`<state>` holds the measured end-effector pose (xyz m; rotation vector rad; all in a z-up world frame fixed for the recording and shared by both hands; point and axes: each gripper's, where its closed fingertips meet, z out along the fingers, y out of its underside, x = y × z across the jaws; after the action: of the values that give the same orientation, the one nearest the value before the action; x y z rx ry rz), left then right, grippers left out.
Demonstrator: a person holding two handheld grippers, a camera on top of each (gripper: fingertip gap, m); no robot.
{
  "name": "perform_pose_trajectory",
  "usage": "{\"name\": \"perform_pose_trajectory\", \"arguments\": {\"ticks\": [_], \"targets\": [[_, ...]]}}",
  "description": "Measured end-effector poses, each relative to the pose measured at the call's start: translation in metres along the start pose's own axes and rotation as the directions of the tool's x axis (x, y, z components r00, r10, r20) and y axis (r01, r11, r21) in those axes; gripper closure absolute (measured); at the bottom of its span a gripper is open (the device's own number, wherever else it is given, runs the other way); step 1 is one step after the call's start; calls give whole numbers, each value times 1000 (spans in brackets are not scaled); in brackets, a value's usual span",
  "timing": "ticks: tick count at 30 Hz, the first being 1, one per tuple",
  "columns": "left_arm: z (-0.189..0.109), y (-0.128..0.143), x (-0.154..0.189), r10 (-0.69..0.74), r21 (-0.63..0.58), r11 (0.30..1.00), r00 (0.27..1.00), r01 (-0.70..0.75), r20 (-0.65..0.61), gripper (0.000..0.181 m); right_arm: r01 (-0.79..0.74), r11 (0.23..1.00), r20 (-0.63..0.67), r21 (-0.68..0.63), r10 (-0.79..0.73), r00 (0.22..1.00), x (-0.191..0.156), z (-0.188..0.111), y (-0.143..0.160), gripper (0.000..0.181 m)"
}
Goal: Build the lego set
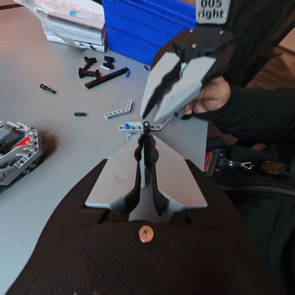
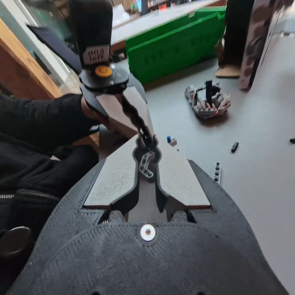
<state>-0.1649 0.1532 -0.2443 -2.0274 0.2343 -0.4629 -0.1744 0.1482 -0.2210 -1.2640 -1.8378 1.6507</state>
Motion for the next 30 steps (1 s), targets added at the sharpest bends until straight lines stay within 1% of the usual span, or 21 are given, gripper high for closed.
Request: {"name": "perform_pose_trajectory", "arguments": {"ticks": [1, 3, 5, 9, 12, 14, 16, 18, 19, 21, 23, 25, 27, 29, 30], "targets": [[-2, -2, -1, -27, 13, 1000, 999, 27, -18, 176, 6, 999, -6, -41, -6, 1000, -1, 1, 5, 166], [-4, 1, 0, -91, 3, 996, 994, 91, -63, 176, 49, 994, -28, -96, -52, 998, -4, 2, 10, 166], [-4, 3, 1, -125, -16, 992, 988, 124, -88, 176, 112, 979, -78, -170, -126, 989, -1, 3, 15, 165], [-4, 7, 0, -104, -42, 994, 992, 101, -75, 176, 177, 942, -157, -286, -228, 961, 10, 2, 27, 160], [-11, 4, -4, -108, -33, 994, 992, 106, -67, 168, 180, 933, -158, -313, -238, 958, 11, 2, 32, 156], [-18, 8, -4, -109, -88, 991, 991, 102, -77, 162, 170, 931, -151, -322, -228, 962, 11, 3, 35, 156], [-26, 21, 2, -73, -196, 979, 992, 52, -100, 162, 164, 932, -149, -324, -222, 964, 12, 4, 36, 156], [-35, 31, -5, -2, -266, 964, 999, -10, -43, 161, 202, 935, -133, -292, -248, 960, 6, 4, 29, 155], [-38, 35, -5, 20, -299, 954, 999, -30, -38, 161, 231, 933, -118, -275, -272, 955, 0, 5, 25, 153], [-39, 40, 4, -1, -328, 944, 996, -29, -90, 161, 292, 919, -76, -267, -322, 944, -12, 9, 23, 150], [-37, 47, 19, -44, -343, 939, 981, -24, -188, 160, 344, 891, -44, -296, -373, 927, -21, 15, 29, 143], [-37, 51, 30, -88, -340, 940, 957, -11, -275, 160, 396, 850, -59, -347, -441, 895, -20, 21, 38, 143], [-37, 51, 34, -93, -323, 946, 942, -17, -321, 162, 463, 796, -80, -390, -530, 844, -17, 25, 44, 144], [-34, 49, 38, -104, -299, 954, 930, -7, -353, 164, 498, 736, -108, -459, -602, 791, -8, 27, 52, 140], [-32, 47, 41, -111, -284, 959, 922, 1, -372, 165, 511, 712, -97, -481, -623, 776, -7, 28, 56, 146]]}}
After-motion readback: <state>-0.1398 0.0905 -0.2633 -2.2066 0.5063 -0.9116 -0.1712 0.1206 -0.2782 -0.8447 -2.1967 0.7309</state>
